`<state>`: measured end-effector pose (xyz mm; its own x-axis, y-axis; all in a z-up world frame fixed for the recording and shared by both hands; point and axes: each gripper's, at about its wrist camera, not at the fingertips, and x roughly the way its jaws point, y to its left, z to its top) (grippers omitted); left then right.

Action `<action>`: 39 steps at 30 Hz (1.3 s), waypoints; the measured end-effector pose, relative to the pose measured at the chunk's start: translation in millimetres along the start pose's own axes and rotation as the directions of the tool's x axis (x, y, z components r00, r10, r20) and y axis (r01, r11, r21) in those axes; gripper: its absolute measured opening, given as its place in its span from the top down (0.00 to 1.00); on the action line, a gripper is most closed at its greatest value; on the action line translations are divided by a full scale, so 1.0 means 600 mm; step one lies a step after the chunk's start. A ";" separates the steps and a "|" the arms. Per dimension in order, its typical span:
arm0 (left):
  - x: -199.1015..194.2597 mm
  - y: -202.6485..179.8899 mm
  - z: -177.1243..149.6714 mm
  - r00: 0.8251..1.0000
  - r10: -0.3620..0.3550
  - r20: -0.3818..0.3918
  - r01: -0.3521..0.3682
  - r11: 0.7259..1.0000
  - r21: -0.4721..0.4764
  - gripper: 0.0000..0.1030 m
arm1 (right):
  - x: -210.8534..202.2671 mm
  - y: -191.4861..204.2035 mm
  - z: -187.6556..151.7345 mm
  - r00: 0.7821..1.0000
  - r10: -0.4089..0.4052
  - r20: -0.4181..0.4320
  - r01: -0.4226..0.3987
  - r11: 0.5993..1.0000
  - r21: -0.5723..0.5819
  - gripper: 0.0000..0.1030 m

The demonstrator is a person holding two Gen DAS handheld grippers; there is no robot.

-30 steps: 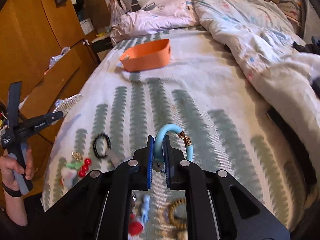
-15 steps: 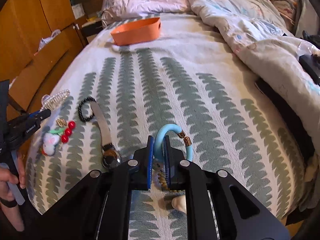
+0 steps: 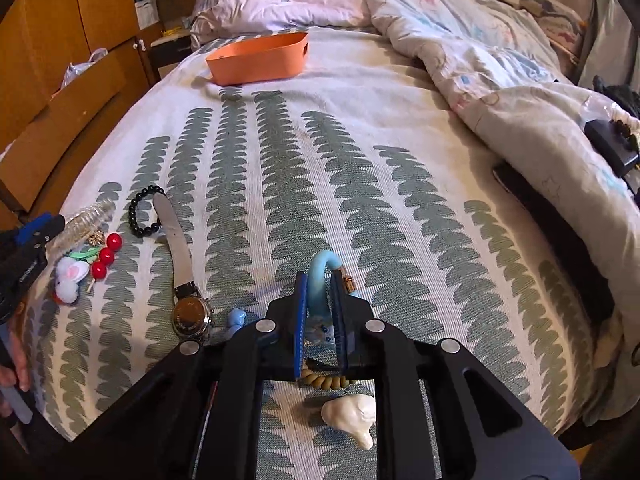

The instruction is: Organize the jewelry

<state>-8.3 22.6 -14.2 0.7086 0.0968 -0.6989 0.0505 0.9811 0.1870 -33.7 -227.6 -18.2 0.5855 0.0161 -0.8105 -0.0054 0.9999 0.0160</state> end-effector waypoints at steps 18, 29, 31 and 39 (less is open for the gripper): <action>-0.035 0.003 0.005 0.994 -0.006 0.105 0.006 1.000 -0.003 0.16 | -0.021 0.028 0.006 0.996 -0.007 0.089 0.011 0.998 -0.054 0.66; -0.028 0.007 0.006 0.996 0.013 0.083 -0.010 0.999 -0.031 0.05 | -0.026 0.036 0.007 0.992 -0.035 0.120 0.044 0.997 -0.067 0.51; -0.031 0.009 0.006 0.996 0.025 0.090 -0.021 0.999 -0.038 0.05 | -0.025 0.035 0.007 0.992 -0.040 0.121 0.048 0.997 -0.065 0.51; -0.033 0.025 0.007 0.996 -0.011 0.086 0.017 0.997 -0.079 0.05 | -0.027 0.031 0.008 0.990 -0.053 0.134 0.061 0.997 -0.054 0.51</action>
<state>-18.9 34.4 5.5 0.7659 0.0716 -0.6390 0.0074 0.9927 0.1200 -39.7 -209.4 -2.0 0.6882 -0.0378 -0.7246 -0.0132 0.9978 -0.0646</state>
